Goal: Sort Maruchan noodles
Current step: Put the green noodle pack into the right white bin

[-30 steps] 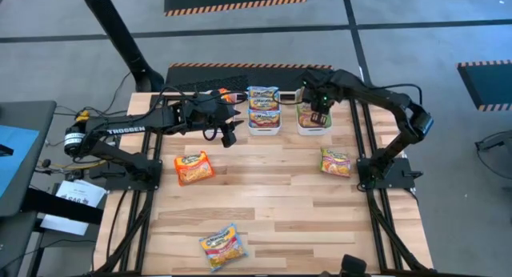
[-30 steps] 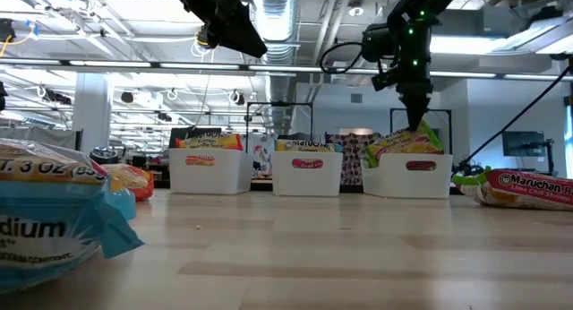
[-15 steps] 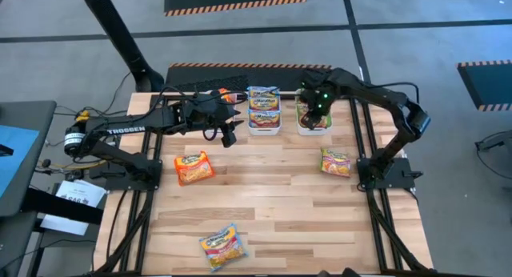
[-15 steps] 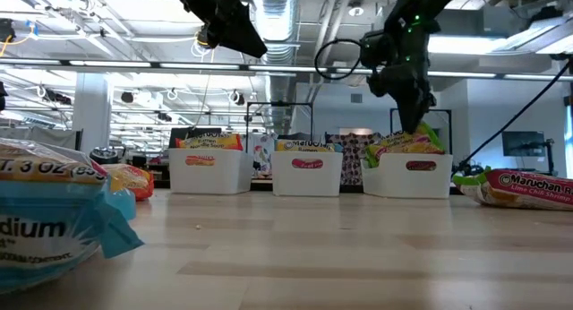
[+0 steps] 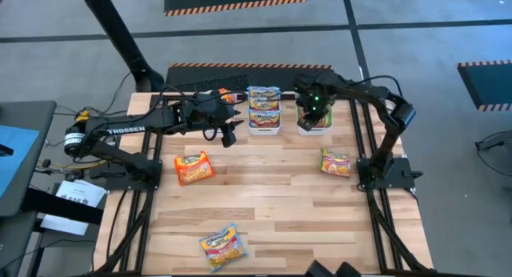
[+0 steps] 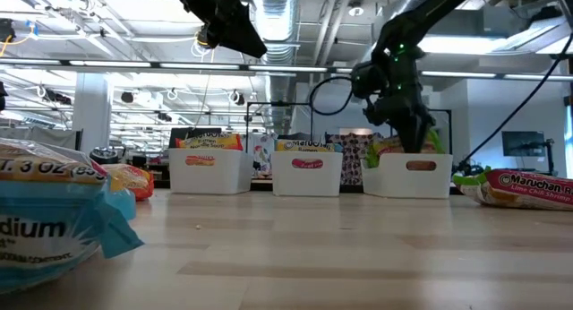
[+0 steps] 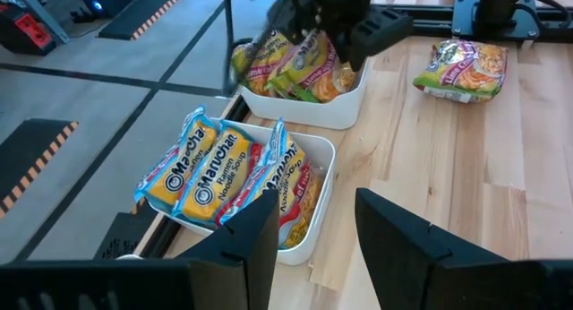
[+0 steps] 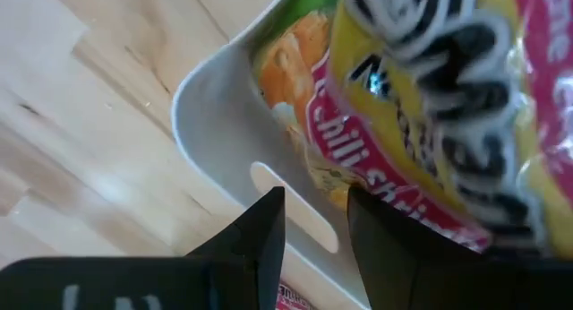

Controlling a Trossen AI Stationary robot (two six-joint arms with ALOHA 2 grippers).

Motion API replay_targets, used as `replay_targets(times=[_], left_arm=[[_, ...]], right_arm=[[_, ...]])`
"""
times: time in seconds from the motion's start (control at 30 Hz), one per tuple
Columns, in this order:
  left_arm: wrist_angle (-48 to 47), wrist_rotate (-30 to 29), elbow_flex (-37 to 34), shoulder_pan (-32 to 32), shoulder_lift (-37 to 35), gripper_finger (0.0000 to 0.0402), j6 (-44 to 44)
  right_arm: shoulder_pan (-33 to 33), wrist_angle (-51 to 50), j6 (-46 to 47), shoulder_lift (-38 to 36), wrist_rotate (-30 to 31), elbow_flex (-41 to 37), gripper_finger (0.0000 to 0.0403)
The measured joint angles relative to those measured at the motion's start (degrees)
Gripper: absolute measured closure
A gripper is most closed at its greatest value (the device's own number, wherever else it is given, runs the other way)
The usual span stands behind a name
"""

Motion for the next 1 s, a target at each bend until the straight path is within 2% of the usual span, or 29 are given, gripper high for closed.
replay_targets(times=[0.53,1.0], left_arm=[[-0.12,0.01,0.0,0.36,0.0,0.0264,0.22],[-1.38,0.03,0.0,1.16,0.0,0.0264,-0.29]], right_arm=[[-1.57,5.32,-0.62,3.56,2.09,-0.02,0.0255],[-1.23,3.59,-0.26,-5.08,1.95,-0.02,0.0255]])
